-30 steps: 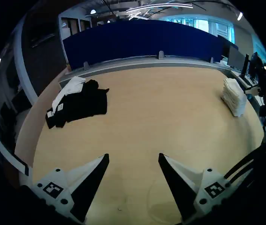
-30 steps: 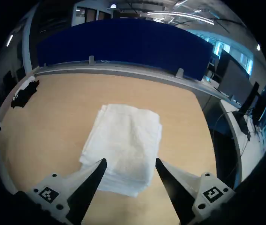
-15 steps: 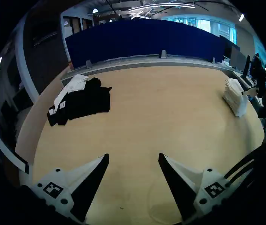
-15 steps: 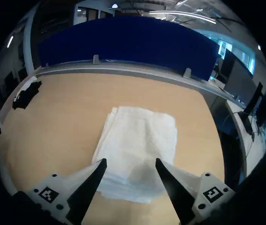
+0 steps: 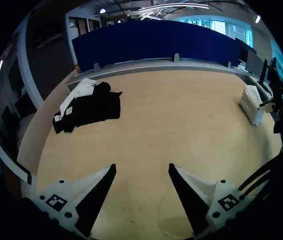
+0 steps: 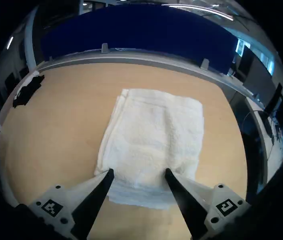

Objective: Fold towel

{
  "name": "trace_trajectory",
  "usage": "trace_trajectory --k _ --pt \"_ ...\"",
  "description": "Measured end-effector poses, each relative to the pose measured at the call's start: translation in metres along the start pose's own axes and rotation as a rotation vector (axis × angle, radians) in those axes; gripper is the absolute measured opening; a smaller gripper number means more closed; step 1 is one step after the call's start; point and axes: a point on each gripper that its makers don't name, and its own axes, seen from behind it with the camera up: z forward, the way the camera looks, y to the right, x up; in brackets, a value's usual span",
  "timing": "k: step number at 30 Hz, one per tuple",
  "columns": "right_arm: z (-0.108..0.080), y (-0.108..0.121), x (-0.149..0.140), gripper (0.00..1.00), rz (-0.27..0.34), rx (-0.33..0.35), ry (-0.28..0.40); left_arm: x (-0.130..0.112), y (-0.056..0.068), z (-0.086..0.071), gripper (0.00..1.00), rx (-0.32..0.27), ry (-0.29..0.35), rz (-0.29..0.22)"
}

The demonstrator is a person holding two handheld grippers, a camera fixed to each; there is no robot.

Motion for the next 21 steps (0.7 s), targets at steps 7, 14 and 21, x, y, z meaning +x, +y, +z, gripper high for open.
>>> trace_trajectory --k 7,14,21 --pt "-0.003 0.001 0.005 1.0 -0.013 -0.001 0.005 0.001 0.001 0.0 0.98 -0.002 0.0 -0.001" --pt "-0.012 0.001 0.036 1.0 -0.029 -0.007 0.063 0.003 0.001 0.0 0.98 -0.005 0.001 -0.005" --pt "-0.011 0.01 0.057 1.0 -0.025 -0.015 0.087 0.003 0.002 0.001 0.98 -0.004 0.0 -0.008"
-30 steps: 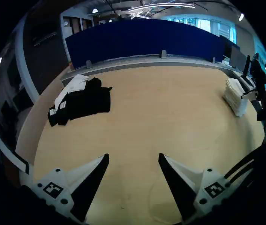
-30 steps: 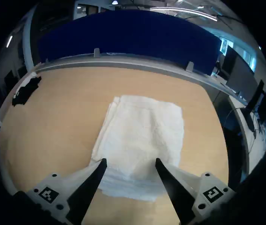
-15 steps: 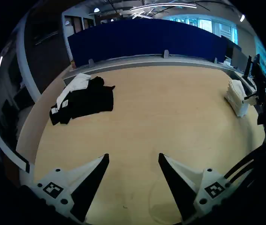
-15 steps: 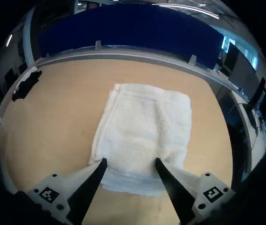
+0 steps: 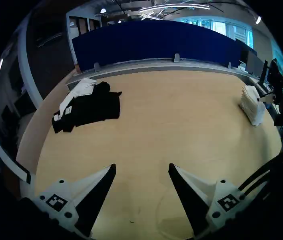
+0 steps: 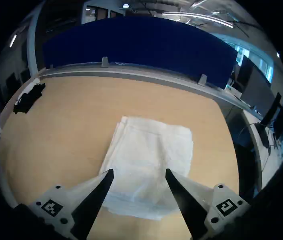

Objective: Fold towel

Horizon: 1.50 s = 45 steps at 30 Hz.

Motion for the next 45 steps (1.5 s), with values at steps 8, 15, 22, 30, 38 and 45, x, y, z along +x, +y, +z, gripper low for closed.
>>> trace_trajectory --k 8,15,22,30,38,45 --pt "0.013 0.01 0.023 1.0 -0.001 -0.006 0.014 0.0 -0.001 0.002 0.98 0.008 -0.002 -0.003" --pt "0.028 0.017 0.043 1.0 -0.008 -0.009 0.022 0.0 -0.005 0.003 0.98 0.019 -0.007 -0.013" --pt "0.042 0.021 0.045 1.0 -0.002 -0.006 -0.001 -0.001 -0.007 0.004 0.98 0.028 -0.011 -0.017" --pt "0.054 0.023 0.032 1.0 0.005 -0.004 -0.038 -0.002 -0.012 0.005 0.98 0.039 -0.016 -0.017" --pt "0.062 0.023 0.023 1.0 0.02 -0.003 -0.057 -0.002 -0.016 0.003 0.98 0.046 -0.016 -0.022" --pt "0.06 0.022 0.027 1.0 0.008 -0.001 -0.052 -0.002 -0.015 0.003 0.98 0.044 -0.016 -0.02"
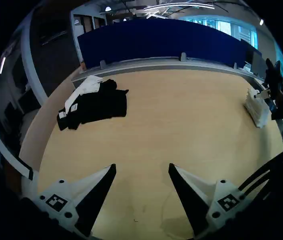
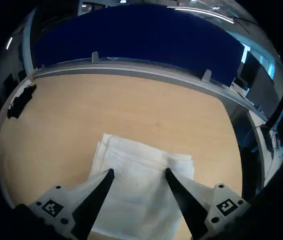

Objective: Fold towel

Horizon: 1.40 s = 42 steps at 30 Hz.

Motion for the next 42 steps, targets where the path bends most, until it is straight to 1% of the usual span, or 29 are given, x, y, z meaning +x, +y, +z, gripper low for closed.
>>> trace_trajectory --k 6,11,17,22,25,29,33,38,42 --pt "-0.014 -0.004 0.01 1.0 -0.009 0.007 0.029 0.0 0.001 0.001 0.97 -0.006 0.001 -0.004" --pt "-0.026 -0.006 0.013 1.0 -0.014 0.008 0.046 0.001 0.002 0.003 0.98 -0.011 0.004 -0.013" --pt "-0.033 -0.008 0.016 1.0 -0.019 0.004 0.058 0.005 0.003 0.003 0.98 -0.018 0.017 -0.012" --pt "-0.046 -0.01 0.027 1.0 -0.011 -0.005 0.103 0.006 0.004 0.002 0.98 -0.023 0.023 -0.009" --pt "-0.057 -0.013 0.035 1.0 0.007 -0.01 0.14 0.008 0.005 0.002 0.98 -0.025 0.028 -0.013" --pt "-0.077 -0.02 0.047 1.0 0.05 -0.008 0.207 0.011 0.006 0.001 0.98 -0.031 0.038 -0.023" --pt "-0.099 -0.028 0.062 1.0 0.092 -0.013 0.299 0.015 0.007 0.001 0.98 -0.038 0.049 -0.027" --pt "-0.131 -0.044 0.076 1.0 0.125 -0.021 0.423 0.02 0.01 0.001 0.98 -0.048 0.062 -0.028" --pt "-0.155 -0.058 0.086 1.0 0.146 -0.014 0.51 0.024 0.014 0.0 0.98 -0.061 0.075 -0.032"
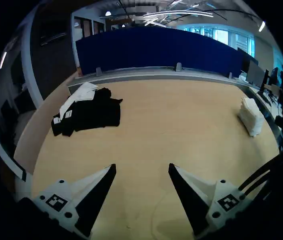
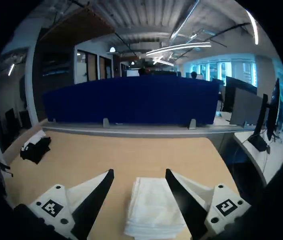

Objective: Fold towel

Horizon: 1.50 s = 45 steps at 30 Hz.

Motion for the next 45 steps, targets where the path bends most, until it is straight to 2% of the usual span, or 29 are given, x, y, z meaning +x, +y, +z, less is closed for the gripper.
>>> trace_trajectory --k 5,8,13,19,26,32,38,45 --pt "-0.024 -0.012 0.022 1.0 0.0 -0.024 0.098 0.004 0.002 -0.001 0.98 -0.007 0.017 -0.001" --pt "-0.034 -0.021 0.03 1.0 -0.002 -0.023 0.131 0.009 0.003 -0.001 0.98 -0.008 0.034 -0.001" --pt "-0.048 -0.032 0.035 1.0 -0.001 -0.027 0.166 0.031 0.0 -0.009 0.98 0.0 0.115 -0.018" --pt "-0.061 -0.048 0.042 1.0 -0.025 -0.03 0.193 0.072 -0.002 -0.022 0.98 -0.009 0.253 -0.046" --pt "-0.076 -0.064 0.056 1.0 -0.027 -0.047 0.245 0.137 -0.001 -0.057 0.98 -0.019 0.485 -0.046" --pt "-0.084 -0.074 0.057 1.0 -0.053 -0.087 0.261 0.174 0.006 -0.074 0.98 -0.048 0.592 -0.04" --pt "-0.088 -0.084 0.061 1.0 -0.073 -0.112 0.284 0.192 0.004 -0.078 0.98 -0.046 0.647 -0.046" --pt "-0.087 -0.098 0.059 1.0 -0.056 -0.1 0.28 0.197 -0.002 -0.078 0.98 -0.054 0.662 -0.075"
